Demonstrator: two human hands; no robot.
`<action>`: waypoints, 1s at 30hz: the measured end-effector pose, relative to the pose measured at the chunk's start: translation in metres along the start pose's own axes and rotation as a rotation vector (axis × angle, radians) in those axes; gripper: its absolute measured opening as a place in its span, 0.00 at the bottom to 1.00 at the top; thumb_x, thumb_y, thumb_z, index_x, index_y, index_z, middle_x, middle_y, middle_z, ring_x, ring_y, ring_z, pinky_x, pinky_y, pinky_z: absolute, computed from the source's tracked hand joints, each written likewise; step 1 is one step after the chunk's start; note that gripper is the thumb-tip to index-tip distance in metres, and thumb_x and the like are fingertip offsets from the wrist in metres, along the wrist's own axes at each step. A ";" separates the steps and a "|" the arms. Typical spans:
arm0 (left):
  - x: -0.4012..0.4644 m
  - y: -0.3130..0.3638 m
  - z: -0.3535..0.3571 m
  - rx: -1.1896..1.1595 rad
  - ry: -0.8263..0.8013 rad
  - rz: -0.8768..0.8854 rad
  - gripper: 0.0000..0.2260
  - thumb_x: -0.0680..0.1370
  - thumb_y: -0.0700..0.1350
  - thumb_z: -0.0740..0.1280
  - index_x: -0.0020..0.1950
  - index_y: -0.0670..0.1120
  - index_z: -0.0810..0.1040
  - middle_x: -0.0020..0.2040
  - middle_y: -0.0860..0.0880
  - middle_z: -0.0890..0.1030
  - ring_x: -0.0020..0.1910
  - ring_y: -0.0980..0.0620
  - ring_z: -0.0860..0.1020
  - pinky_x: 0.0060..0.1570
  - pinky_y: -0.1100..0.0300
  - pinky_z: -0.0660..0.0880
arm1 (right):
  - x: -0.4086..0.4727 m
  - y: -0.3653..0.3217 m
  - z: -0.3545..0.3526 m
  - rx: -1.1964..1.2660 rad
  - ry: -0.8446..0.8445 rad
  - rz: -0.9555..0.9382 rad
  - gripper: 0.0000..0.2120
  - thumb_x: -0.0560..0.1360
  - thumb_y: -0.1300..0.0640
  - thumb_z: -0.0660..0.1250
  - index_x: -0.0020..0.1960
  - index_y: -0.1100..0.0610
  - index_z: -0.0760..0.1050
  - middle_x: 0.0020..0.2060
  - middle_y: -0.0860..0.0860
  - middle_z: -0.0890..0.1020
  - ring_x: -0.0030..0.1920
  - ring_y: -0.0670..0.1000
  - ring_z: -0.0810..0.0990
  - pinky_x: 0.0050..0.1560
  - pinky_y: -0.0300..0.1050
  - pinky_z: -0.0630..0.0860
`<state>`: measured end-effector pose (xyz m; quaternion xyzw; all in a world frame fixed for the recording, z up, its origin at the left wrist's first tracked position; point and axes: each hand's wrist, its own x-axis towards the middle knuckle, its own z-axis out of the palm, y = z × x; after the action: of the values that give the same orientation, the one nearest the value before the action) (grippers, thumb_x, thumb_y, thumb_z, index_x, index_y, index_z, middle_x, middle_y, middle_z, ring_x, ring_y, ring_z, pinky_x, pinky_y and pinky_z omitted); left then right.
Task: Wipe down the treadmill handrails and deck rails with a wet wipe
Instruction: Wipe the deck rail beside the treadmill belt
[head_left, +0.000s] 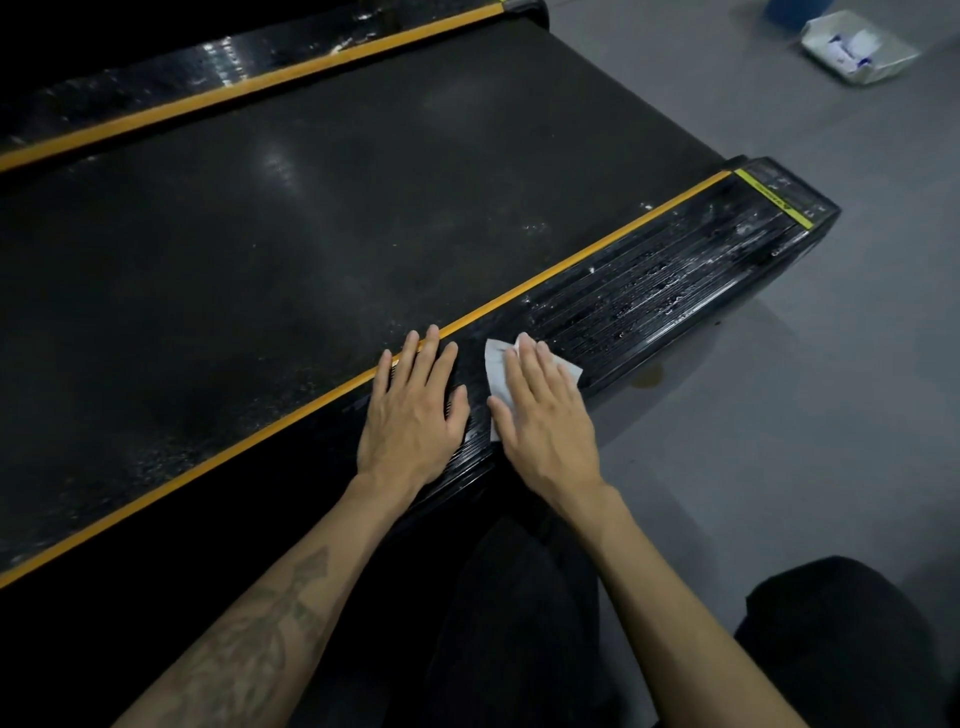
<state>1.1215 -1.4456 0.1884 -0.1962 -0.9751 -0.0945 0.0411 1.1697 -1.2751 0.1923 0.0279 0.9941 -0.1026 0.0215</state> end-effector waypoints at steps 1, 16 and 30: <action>0.000 0.000 0.000 -0.003 0.002 -0.001 0.26 0.85 0.54 0.53 0.82 0.46 0.62 0.84 0.46 0.57 0.83 0.48 0.53 0.81 0.43 0.54 | 0.005 0.005 -0.003 -0.006 -0.008 0.007 0.31 0.87 0.42 0.45 0.84 0.57 0.45 0.83 0.52 0.43 0.83 0.50 0.39 0.82 0.48 0.40; 0.003 0.001 0.002 -0.029 0.005 -0.006 0.26 0.86 0.56 0.52 0.82 0.46 0.62 0.84 0.47 0.57 0.83 0.48 0.53 0.81 0.42 0.54 | 0.006 0.000 -0.007 0.001 0.035 0.108 0.30 0.87 0.45 0.45 0.84 0.59 0.47 0.83 0.55 0.45 0.83 0.53 0.42 0.82 0.50 0.44; 0.004 0.003 0.003 -0.051 0.006 -0.033 0.25 0.86 0.54 0.54 0.81 0.46 0.63 0.84 0.47 0.57 0.83 0.49 0.53 0.81 0.43 0.53 | 0.003 -0.013 -0.004 0.006 -0.005 0.003 0.28 0.88 0.47 0.44 0.84 0.58 0.46 0.83 0.54 0.44 0.83 0.53 0.40 0.82 0.50 0.41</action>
<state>1.1185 -1.4410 0.1869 -0.1808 -0.9753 -0.1209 0.0376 1.1655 -1.2871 0.1992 0.0289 0.9937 -0.1058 0.0241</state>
